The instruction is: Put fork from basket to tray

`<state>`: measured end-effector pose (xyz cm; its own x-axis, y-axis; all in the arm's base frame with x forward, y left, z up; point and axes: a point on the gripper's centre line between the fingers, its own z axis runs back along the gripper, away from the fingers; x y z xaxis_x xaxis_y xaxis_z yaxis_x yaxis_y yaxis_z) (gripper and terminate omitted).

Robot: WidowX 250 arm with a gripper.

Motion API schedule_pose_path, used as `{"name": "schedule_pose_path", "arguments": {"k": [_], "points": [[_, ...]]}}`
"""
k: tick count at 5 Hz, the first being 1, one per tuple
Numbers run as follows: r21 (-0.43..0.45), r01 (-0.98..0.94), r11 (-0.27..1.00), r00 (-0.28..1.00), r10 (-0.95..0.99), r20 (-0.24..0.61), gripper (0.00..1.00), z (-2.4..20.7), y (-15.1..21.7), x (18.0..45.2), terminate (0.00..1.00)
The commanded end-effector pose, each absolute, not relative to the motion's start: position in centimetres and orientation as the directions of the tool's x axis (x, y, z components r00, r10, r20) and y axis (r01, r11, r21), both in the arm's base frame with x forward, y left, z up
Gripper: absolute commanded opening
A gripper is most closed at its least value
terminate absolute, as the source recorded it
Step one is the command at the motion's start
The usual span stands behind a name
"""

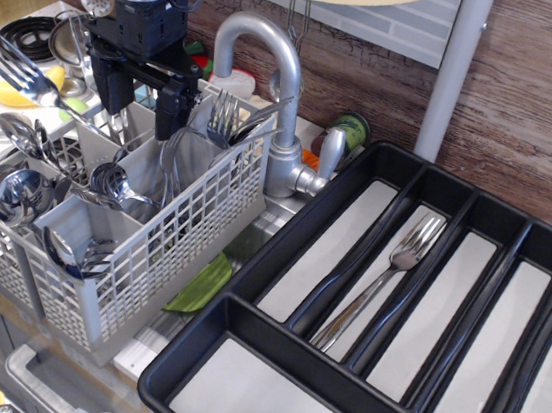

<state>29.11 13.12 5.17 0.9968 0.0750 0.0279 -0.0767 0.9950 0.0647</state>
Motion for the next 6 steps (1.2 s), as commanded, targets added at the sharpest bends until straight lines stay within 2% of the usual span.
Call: {"name": "schedule_pose_path", "arguments": {"k": [1, 4, 5, 6], "points": [[0.065, -0.077, 0.995, 0.997, 0.075, 0.028, 1.0, 5.2, 13.1, 29.1, 0.0], [0.142, -0.058, 0.988, 0.994, 0.044, 0.099, 1.0, 2.9, 14.2, 29.0, 0.0], [0.21, -0.076, 0.975, 0.99, 0.049, 0.131, 0.0, 2.6, 14.0, 29.2, 0.0], [0.215, -0.078, 0.974, 0.991, 0.053, 0.122, 0.0, 2.6, 13.9, 29.1, 0.0]]}}
